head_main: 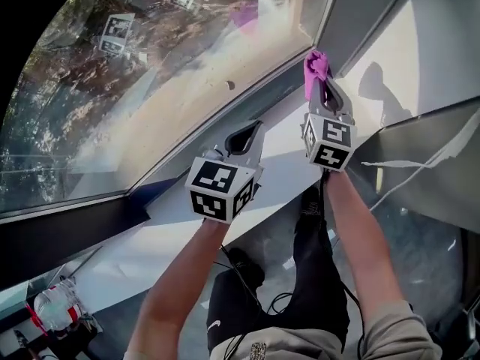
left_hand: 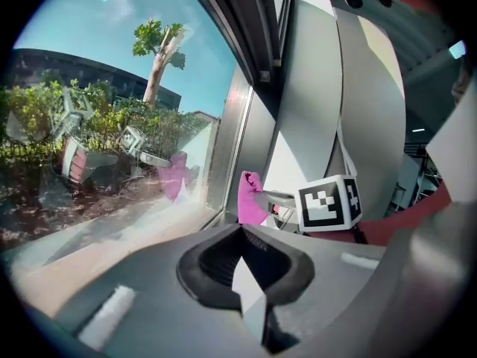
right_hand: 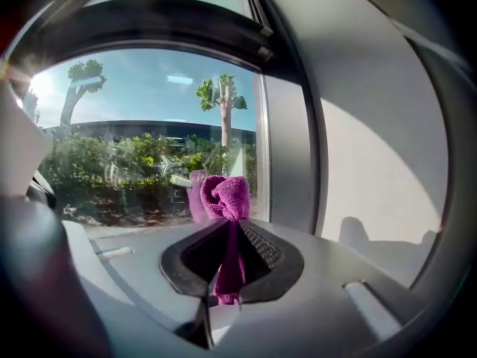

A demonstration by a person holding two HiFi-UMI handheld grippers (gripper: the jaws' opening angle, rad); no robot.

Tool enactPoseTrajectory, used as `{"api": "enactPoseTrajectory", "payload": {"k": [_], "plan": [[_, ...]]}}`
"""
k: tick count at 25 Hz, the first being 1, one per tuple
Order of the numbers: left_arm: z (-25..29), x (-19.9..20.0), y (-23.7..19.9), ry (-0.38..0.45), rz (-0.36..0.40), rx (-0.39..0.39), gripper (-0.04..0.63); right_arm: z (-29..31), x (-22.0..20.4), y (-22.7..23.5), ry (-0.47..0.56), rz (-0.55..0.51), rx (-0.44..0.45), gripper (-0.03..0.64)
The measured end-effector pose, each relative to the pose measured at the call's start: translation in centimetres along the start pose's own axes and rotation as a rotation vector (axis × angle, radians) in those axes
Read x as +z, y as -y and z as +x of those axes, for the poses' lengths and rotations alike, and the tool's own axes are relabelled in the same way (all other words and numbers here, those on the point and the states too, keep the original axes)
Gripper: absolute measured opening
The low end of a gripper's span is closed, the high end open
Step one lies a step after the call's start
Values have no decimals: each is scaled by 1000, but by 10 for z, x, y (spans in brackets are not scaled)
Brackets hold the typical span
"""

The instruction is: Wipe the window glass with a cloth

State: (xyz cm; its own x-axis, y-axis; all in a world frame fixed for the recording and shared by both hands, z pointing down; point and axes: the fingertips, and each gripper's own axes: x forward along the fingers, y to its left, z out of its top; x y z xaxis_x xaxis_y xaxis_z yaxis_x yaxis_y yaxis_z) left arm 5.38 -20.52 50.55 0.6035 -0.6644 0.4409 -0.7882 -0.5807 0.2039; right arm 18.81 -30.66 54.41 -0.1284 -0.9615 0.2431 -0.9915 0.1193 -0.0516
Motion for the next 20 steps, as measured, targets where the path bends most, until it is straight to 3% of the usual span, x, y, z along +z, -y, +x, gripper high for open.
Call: {"api": "enactPoseTrajectory", "payload": {"k": [7,15,20], "plan": [[-112,22,7,33,33,-4,0,-117,83,-110,35,56,198,63],[-247,68,5,131,-24,33,1,-221,164,-222,44,138,357,66],[-323,111,24,190,-35,58,0,-288,223,-278,61,96,497,66]]}}
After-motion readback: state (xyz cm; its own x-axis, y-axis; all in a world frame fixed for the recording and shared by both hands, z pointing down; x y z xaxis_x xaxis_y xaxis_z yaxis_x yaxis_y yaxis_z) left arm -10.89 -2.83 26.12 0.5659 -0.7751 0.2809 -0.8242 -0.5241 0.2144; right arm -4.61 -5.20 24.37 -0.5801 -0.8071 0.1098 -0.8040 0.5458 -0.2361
